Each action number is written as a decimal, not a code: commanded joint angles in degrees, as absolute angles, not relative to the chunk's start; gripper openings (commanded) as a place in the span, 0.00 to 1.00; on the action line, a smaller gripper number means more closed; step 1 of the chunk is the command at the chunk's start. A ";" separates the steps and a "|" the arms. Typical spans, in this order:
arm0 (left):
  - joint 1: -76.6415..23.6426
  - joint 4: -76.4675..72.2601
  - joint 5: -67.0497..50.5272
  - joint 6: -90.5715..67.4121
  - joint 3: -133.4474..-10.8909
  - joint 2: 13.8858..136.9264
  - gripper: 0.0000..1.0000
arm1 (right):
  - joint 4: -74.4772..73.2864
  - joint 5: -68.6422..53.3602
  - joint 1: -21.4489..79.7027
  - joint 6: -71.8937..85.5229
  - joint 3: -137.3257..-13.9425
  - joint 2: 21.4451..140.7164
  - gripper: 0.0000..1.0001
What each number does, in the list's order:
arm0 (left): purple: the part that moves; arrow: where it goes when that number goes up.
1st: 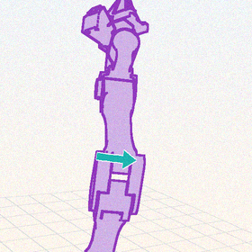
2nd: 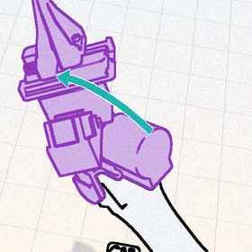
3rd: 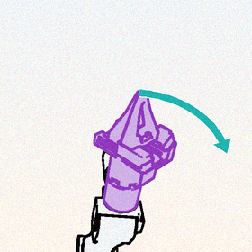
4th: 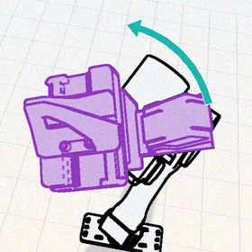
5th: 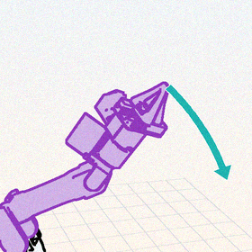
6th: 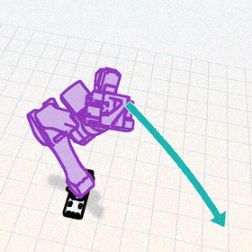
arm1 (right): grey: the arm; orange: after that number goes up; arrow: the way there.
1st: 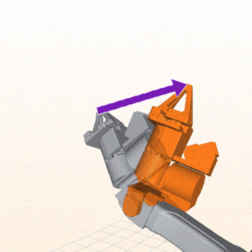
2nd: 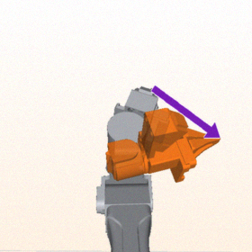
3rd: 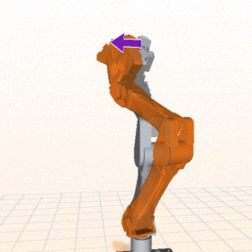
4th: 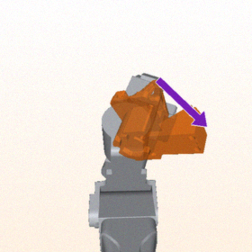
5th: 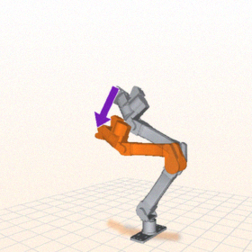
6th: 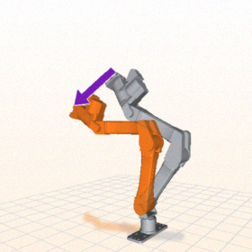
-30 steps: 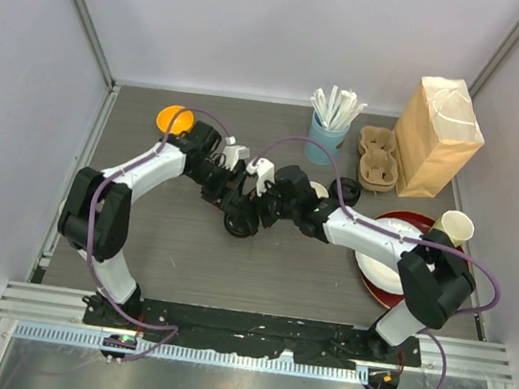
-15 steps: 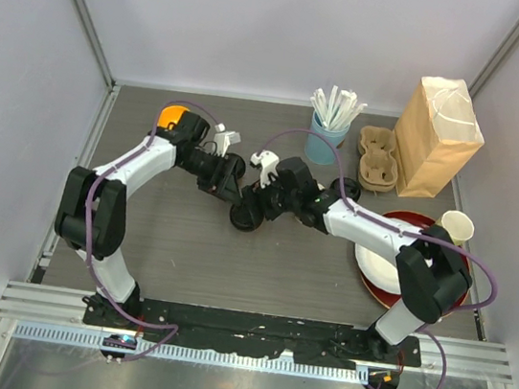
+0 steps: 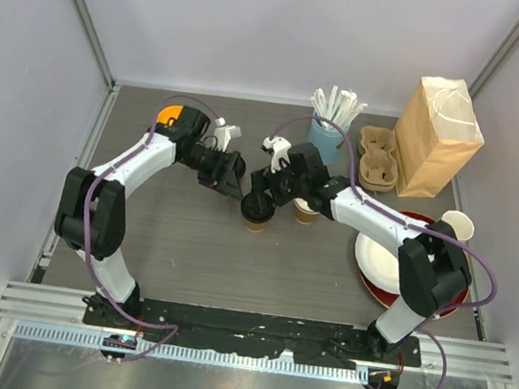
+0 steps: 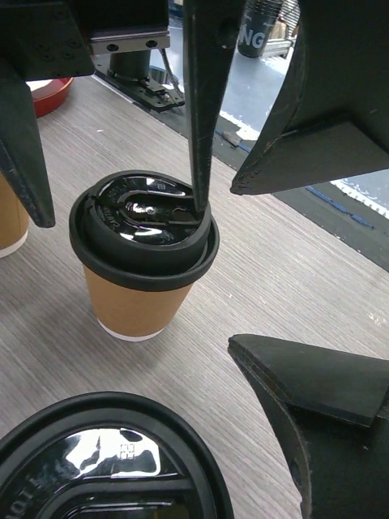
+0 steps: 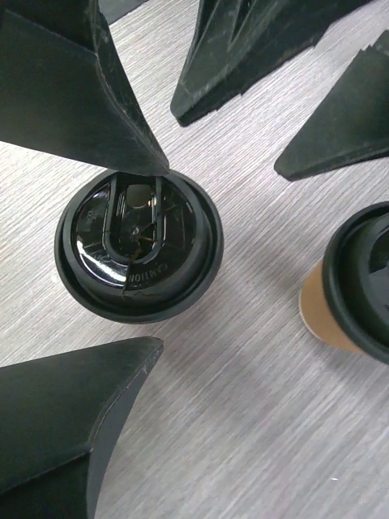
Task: Pack the takeout coffee
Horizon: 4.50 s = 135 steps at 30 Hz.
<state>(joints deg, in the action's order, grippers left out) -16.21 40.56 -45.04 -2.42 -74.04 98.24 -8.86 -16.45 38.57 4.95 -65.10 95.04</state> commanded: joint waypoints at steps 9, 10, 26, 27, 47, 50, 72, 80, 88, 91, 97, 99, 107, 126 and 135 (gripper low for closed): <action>-12.31 43.85 -44.74 -0.26 -79.28 91.15 0.74 | -12.47 -12.48 44.28 -14.40 -69.88 83.08 0.83; -11.78 44.21 -44.82 -0.26 -79.28 90.79 0.74 | -14.48 -14.13 46.04 -16.15 -69.18 82.19 0.76; -3.34 43.68 -44.74 0.88 -77.34 85.70 0.75 | -17.75 -0.89 60.64 -33.48 -58.61 96.75 0.01; -3.25 43.42 -44.74 0.88 -77.26 85.61 0.75 | -16.54 4.25 60.56 -33.57 -59.06 99.29 0.01; -2.02 42.89 -45.17 0.79 -77.43 86.22 0.75 | -11.95 14.95 53.88 -35.77 -70.05 112.41 0.04; -1.93 43.15 -45.17 0.97 -77.52 85.96 0.75 | -13.27 12.93 55.63 -35.86 -69.17 109.53 0.18; -1.76 45.18 -47.02 3.43 -76.30 85.78 0.75 | -27.86 5.27 34.26 -6.78 -87.26 75.58 0.90; -1.23 46.41 -43.77 5.80 -76.29 85.96 0.75 | -29.53 19.22 12.14 -4.39 -95.79 85.58 0.92; -1.05 46.41 -44.12 6.15 -75.94 85.87 0.75 | -34.19 25.04 3.96 -7.46 -106.70 95.01 0.91; -1.05 46.32 -44.30 6.15 -75.76 86.13 0.75 | -34.71 23.31 2.90 -9.93 -107.57 96.93 0.92; -0.97 46.49 -44.82 6.06 -76.03 86.22 0.75 | -41.82 17.50 -0.97 -10.19 -112.06 103.26 0.77; -0.97 46.41 -44.82 6.06 -76.11 86.05 0.75 | -42.80 18.36 -1.14 -10.46 -112.32 104.76 0.72; -0.97 46.67 -45.79 5.80 -76.29 85.96 0.74 | -43.60 20.39 -1.14 -14.58 -111.53 104.15 0.33; 2.45 47.99 -44.56 6.42 -78.92 81.74 0.75 | -24.61 15.38 12.62 -34.17 -102.84 78.06 0.01; 16.07 51.06 -43.51 4.92 -84.90 74.28 0.80 | -32.42 -9.19 39.88 -30.04 -109.95 72.33 0.01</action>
